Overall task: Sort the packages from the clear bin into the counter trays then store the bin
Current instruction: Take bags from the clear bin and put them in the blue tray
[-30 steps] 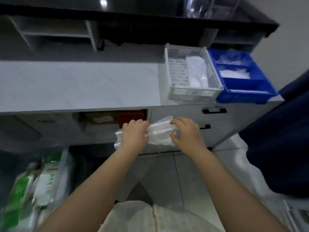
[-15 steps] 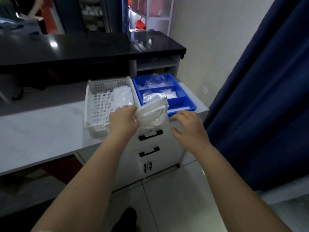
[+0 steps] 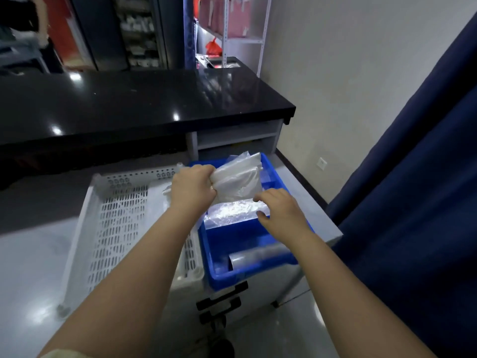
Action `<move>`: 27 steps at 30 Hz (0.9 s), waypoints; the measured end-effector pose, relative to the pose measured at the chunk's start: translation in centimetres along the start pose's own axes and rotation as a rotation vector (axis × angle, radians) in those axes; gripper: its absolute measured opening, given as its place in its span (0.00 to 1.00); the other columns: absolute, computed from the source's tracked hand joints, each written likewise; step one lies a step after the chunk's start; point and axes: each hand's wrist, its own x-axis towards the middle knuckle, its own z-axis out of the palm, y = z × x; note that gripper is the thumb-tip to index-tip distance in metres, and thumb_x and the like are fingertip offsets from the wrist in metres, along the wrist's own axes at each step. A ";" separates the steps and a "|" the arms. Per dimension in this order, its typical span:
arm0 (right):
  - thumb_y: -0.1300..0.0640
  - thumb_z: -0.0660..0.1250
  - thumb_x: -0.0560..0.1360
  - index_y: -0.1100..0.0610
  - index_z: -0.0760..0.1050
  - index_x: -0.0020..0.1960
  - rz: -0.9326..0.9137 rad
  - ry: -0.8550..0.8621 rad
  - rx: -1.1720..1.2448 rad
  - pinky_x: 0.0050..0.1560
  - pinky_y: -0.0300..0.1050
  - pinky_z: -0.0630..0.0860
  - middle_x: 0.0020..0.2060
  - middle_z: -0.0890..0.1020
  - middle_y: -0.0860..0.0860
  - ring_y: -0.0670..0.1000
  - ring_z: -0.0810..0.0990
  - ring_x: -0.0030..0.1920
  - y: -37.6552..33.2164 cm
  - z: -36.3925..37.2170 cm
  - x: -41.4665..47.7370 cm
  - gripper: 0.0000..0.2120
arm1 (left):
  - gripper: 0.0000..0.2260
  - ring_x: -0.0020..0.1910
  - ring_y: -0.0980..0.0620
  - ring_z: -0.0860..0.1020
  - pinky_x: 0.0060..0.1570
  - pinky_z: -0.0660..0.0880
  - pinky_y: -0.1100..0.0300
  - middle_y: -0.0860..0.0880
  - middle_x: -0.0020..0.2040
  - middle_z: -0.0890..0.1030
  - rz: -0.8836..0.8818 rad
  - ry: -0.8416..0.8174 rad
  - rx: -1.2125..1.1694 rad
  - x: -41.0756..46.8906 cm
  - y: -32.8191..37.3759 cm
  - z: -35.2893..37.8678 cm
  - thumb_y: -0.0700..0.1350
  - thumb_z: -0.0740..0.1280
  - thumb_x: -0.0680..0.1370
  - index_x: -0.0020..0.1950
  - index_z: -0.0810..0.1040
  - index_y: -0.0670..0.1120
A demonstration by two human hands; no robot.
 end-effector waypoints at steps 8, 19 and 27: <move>0.55 0.68 0.73 0.46 0.71 0.61 0.095 -0.365 -0.042 0.54 0.54 0.75 0.59 0.76 0.54 0.59 0.75 0.55 5.0 5.4 8.8 0.17 | 0.12 0.47 0.43 0.75 0.44 0.64 0.52 0.49 0.46 0.79 -0.043 -0.010 0.050 7.3 0.1 2.6 0.42 0.66 0.71 0.53 0.78 0.51; 0.44 0.71 0.64 0.47 0.64 0.67 -0.133 -0.756 -0.253 0.63 0.59 0.61 0.64 0.71 0.52 0.57 0.67 0.63 7.3 9.5 12.0 0.34 | 0.16 0.49 0.43 0.75 0.46 0.65 0.52 0.50 0.48 0.79 -0.183 0.022 0.058 8.3 1.1 3.2 0.42 0.68 0.69 0.56 0.78 0.52; 0.54 0.66 0.72 0.50 0.75 0.56 -0.350 -0.684 -0.197 0.59 0.53 0.65 0.56 0.80 0.51 0.56 0.74 0.56 7.0 8.2 11.8 0.13 | 0.15 0.49 0.44 0.75 0.48 0.67 0.51 0.49 0.49 0.80 -0.232 0.061 0.093 7.8 1.8 3.6 0.43 0.69 0.70 0.56 0.78 0.52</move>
